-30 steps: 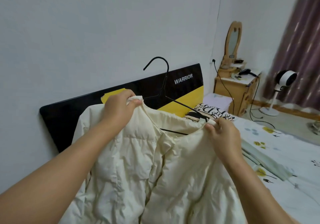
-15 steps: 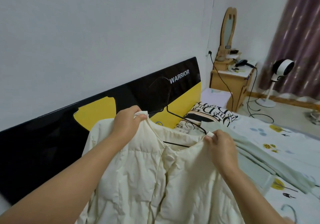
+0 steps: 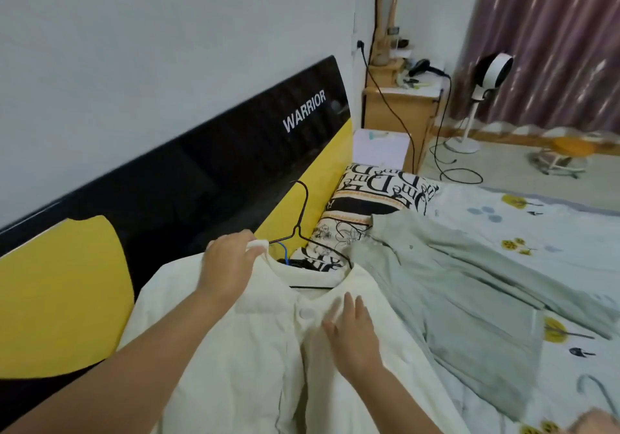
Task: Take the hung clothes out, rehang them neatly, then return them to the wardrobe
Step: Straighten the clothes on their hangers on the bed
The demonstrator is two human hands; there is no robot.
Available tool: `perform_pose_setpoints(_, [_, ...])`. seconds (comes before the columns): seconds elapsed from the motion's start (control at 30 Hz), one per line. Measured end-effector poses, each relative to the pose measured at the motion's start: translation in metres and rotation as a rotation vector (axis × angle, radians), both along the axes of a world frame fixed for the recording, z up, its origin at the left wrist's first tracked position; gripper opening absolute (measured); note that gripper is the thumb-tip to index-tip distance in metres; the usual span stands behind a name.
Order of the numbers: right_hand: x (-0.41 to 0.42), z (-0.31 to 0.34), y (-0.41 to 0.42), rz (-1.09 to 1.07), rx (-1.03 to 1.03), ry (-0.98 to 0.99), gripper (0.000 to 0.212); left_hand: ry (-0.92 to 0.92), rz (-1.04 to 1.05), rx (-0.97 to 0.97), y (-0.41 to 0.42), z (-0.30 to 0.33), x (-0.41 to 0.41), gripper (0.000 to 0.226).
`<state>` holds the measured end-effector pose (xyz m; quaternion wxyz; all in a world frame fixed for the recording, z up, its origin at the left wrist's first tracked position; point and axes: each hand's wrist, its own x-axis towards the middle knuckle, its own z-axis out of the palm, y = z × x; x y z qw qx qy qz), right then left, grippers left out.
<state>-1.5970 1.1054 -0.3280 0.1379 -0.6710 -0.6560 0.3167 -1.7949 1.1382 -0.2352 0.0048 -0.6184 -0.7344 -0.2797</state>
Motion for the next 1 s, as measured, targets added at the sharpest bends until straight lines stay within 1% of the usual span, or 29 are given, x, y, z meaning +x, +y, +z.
perform_pose_setpoints(0.07, [-0.020,-0.035,0.001,0.044,-0.136,0.068,0.067,0.076,0.012,-0.042,0.014,-0.027,-0.013,0.015])
perform_pose_setpoints(0.1, [-0.029,-0.049,0.001,0.062,-0.187,0.096,0.069,0.156,0.026,-0.079,0.019,-0.039,-0.018,0.018])
perform_pose_setpoints(0.17, [-0.043,-0.074,0.001,0.083,-0.268,0.131,0.072,0.376,0.054,-0.175,0.021,-0.063,-0.024,0.036])
perform_pose_setpoints(0.23, [-0.053,-0.094,0.001,0.087,-0.320,0.121,0.076,0.554,0.010,-0.250,0.009,-0.086,-0.019,0.063])
perform_pose_setpoints(0.27, [-0.056,-0.101,0.001,0.088,-0.329,0.105,0.077,0.585,-0.056,-0.260,-0.001,-0.099,-0.014,0.071])
perform_pose_setpoints(0.33, [-0.061,-0.111,0.003,0.096,-0.330,0.079,0.077,0.636,-0.206,-0.266,-0.022,-0.126,-0.010,0.079])
perform_pose_setpoints(0.43, [-0.056,-0.120,0.004,0.164,-0.339,0.040,0.076,0.710,-0.286,-0.364,-0.042,-0.151,-0.019,0.084])
perform_pose_setpoints(0.5, [-0.049,-0.121,0.002,0.238,-0.336,-0.008,0.071,0.690,-0.274,-0.453,-0.042,-0.153,-0.020,0.086])
perform_pose_setpoints(0.57, [-0.041,-0.113,0.000,0.221,-0.352,0.000,0.064,0.677,-0.236,-0.542,-0.041,-0.148,-0.016,0.085])
perform_pose_setpoints(0.63, [-0.034,-0.101,-0.003,0.221,-0.339,-0.022,0.044,0.689,-0.184,-0.586,-0.039,-0.148,-0.013,0.073])
perform_pose_setpoints(0.67, [-0.030,-0.094,-0.006,0.234,-0.334,-0.055,0.035,0.666,-0.169,-0.603,-0.038,-0.144,-0.009,0.066])
perform_pose_setpoints(0.7, [-0.027,-0.087,-0.009,0.251,-0.329,-0.092,0.031,0.636,-0.162,-0.598,-0.038,-0.140,-0.005,0.060])
perform_pose_setpoints(0.73, [-0.022,-0.081,-0.013,0.261,-0.323,-0.120,0.030,0.600,-0.181,-0.581,-0.039,-0.134,0.001,0.054])
perform_pose_setpoints(0.8, [-0.011,-0.070,-0.022,0.248,-0.320,-0.125,0.032,0.492,-0.313,-0.582,-0.042,-0.118,0.018,0.044])
perform_pose_setpoints(0.9, [0.010,-0.054,-0.040,0.233,-0.293,-0.145,0.037,0.307,-0.496,-0.680,-0.055,-0.098,0.051,0.037])
perform_pose_setpoints(1.0, [0.036,-0.038,-0.062,0.228,-0.255,-0.188,0.036,0.248,-0.596,-0.760,-0.073,-0.084,0.085,0.035])
